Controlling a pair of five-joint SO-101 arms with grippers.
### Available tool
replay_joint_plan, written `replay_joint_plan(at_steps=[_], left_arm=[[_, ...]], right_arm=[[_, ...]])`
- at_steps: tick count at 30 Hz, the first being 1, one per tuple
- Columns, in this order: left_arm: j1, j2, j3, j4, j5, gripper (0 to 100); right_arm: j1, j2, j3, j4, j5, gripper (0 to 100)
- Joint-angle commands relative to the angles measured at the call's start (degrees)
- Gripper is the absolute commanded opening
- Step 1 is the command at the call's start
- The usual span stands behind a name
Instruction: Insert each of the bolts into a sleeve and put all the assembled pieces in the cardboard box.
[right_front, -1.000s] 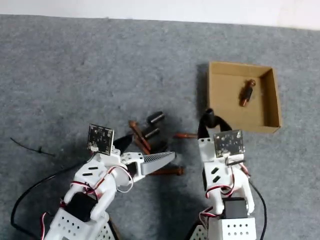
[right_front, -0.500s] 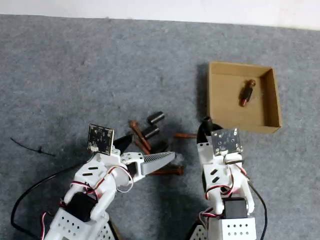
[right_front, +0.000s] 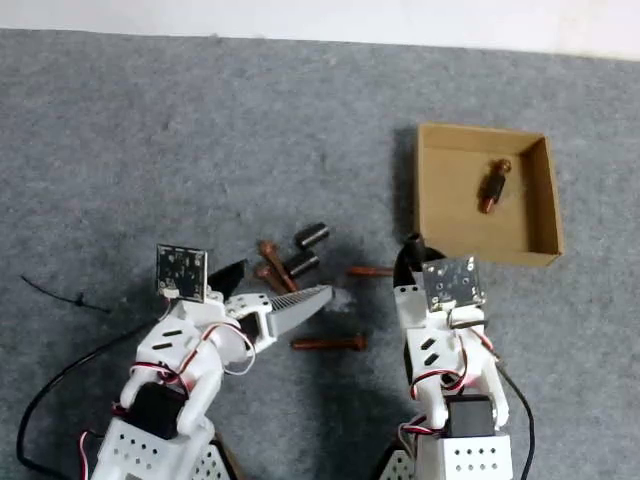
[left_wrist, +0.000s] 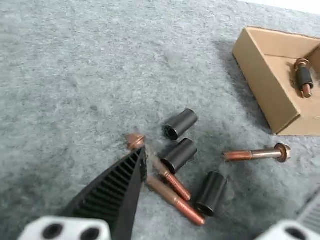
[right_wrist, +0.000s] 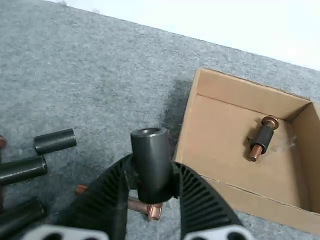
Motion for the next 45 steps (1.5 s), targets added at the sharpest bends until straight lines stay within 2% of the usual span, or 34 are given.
replay_joint_plan(at_steps=[1, 19, 24, 28, 35, 45], left_arm=[[-0.6, -0.3, 1.2, 0.4, -0.4, 48], [-0.6, -0.3, 1.3, 0.2, -0.4, 48], [-0.6, -0.3, 1.3, 0.3, -0.5, 48], [-0.7, -0.3, 1.3, 0.4, -0.5, 48], [-7.0, -0.3, 1.3, 0.0, -0.5, 48], [-7.2, -0.3, 1.3, 0.0, -0.5, 48]], right_arm=[[0.5, -0.8, 7.7, 0.1, -0.5, 0.4], [0.6, -0.7, 7.7, 0.6, -0.3, 0.5], [5.5, -1.2, 7.7, 2.3, -0.3, 0.5], [5.8, -1.3, 7.7, 2.3, -0.5, 0.5], [5.2, -0.9, 7.7, 2.5, -0.5, 0.5], [5.5, -0.8, 7.7, 2.6, -0.3, 0.5]])
